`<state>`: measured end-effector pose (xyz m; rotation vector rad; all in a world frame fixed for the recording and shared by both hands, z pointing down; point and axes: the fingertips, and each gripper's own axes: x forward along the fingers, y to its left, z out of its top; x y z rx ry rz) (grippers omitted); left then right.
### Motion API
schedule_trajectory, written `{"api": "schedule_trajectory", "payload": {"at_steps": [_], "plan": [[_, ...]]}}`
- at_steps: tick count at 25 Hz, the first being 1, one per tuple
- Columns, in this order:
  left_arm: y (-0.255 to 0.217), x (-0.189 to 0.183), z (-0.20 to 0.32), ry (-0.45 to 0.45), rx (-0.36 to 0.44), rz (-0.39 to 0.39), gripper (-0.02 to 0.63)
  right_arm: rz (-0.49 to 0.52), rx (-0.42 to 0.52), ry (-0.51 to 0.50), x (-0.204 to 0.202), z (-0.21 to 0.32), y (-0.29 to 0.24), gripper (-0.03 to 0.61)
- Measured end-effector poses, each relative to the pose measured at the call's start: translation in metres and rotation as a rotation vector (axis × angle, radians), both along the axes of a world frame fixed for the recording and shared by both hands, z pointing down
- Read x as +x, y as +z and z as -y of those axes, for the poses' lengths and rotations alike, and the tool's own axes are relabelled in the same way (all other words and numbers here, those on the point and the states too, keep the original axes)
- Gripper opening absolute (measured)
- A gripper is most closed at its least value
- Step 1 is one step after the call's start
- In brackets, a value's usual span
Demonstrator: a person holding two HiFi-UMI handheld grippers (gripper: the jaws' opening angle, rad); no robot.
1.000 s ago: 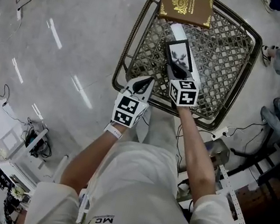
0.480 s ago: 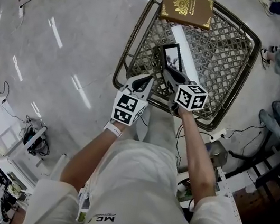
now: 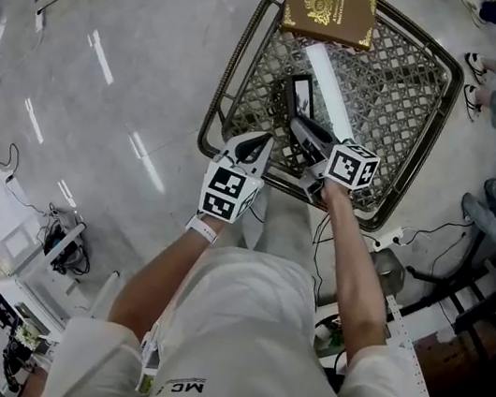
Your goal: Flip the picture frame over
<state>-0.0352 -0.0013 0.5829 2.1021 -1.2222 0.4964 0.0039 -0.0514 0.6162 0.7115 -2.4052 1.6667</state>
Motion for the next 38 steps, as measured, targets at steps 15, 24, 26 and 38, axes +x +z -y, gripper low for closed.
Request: {"api": "schedule_trajectory", "payload": {"at_steps": [15, 24, 26, 38], "plan": [[0.003, 0.021, 0.007, 0.022, -0.004, 0.009, 0.023, 0.343, -0.180, 0.174, 0.032, 0.017, -0.006, 0.077], [0.004, 0.035, 0.010, 0.053, -0.012, 0.016, 0.023, 0.345, -0.163, 0.231, 0.065, 0.023, -0.006, 0.084], [0.004, 0.040, 0.011, 0.064, -0.012, 0.015, 0.023, 0.335, -0.153, 0.244, 0.074, 0.024, -0.005, 0.084], [0.005, 0.055, 0.013, 0.093, -0.013, 0.013, 0.023, 0.081, -0.100, 0.265, 0.099, 0.026, 0.023, 0.022]]}}
